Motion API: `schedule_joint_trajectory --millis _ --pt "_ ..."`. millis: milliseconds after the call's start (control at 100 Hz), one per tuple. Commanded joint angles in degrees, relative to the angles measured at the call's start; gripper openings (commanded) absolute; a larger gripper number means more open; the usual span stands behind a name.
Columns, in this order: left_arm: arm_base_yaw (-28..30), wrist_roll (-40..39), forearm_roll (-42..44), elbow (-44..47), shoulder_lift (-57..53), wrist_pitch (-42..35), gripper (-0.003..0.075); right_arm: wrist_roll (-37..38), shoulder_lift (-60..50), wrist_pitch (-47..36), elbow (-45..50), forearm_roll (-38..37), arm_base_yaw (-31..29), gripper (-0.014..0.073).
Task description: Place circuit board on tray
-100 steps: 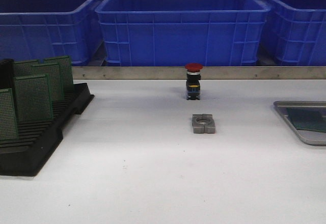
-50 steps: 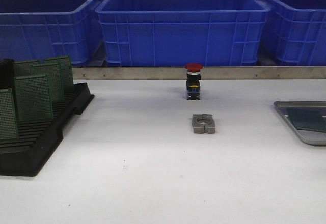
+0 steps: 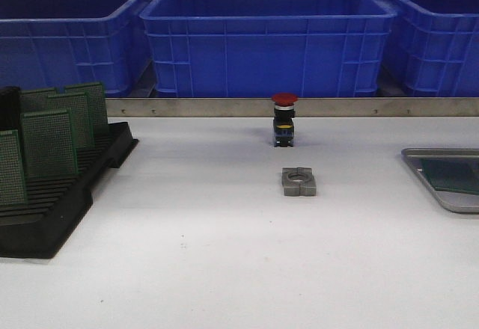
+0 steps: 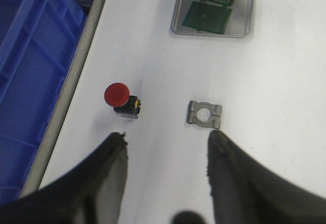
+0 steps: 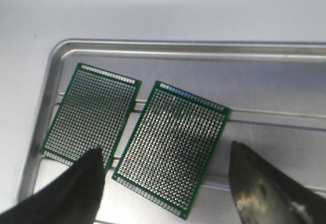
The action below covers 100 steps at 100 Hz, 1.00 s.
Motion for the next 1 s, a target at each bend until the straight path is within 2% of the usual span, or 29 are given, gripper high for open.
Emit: schedule_joint_trajectory --millis 0,70,200,420,620,820,990 --pt "1.47 -7.25 -1.24 -3.20 -2.71 -0.85 0.0144 -0.54 -5.87 2.23 -1.22 0.37 -0.24 0.0377" --pt "3.00 -9.69 -0.74 -4.53 -2.71 1.49 -0.0017 -0.54 -8.52 4.44 -1.22 0.37 -0.24 0.0225" --pt "6.07 -16.47 -0.74 -4.99 -3.70 1.49 -0.0020 -0.59 -13.38 9.20 -1.22 0.37 -0.24 -0.0080" --pt "10.77 -21.54 -0.74 -4.99 -7.55 1.49 -0.0020 -0.59 -22.15 11.19 -0.97 4.05 -0.18 -0.0061" --pt "12.34 -24.69 0.04 -2.77 -13.44 -0.02 -0.0020 -0.59 -31.74 6.47 1.25 8.99 1.37 -0.0061" --pt "12.34 -27.15 1.89 6.53 -23.27 -8.79 -0.0020 -0.68 -38.73 -0.27 6.41 9.07 10.39 -0.0061" --pt "12.34 -27.15 1.99 20.90 -34.11 -19.88 -0.0020 -2.66 -46.17 -9.43 11.87 9.07 19.28 -0.0061"
